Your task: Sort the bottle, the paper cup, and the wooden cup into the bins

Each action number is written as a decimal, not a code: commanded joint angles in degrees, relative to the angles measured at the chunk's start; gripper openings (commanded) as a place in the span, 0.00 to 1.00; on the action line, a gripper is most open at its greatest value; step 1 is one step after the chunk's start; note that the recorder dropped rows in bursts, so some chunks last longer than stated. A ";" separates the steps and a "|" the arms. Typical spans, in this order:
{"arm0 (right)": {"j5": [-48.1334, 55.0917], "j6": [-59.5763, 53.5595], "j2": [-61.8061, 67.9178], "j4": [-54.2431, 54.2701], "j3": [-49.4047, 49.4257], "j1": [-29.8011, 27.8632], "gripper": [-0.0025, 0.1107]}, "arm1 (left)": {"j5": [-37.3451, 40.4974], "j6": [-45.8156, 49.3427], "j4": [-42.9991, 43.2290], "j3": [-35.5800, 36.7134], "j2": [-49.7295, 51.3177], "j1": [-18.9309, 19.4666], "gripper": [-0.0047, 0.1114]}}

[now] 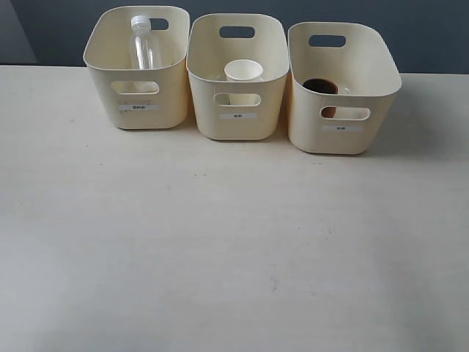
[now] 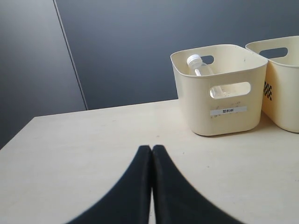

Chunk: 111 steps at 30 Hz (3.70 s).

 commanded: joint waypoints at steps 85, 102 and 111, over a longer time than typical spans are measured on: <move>2.05 -0.70 -10.45 6.79 17.69 -11.63 0.02 | -0.41 -0.08 0.00 0.10 -0.28 0.03 0.04; 2.05 -0.70 -10.45 6.79 17.69 -11.63 0.02 | -0.41 -0.08 0.00 0.10 -0.28 0.03 0.04; 2.44 -0.70 -10.45 6.79 17.69 -11.63 0.02 | -0.41 -0.08 0.00 0.10 -0.28 0.03 0.04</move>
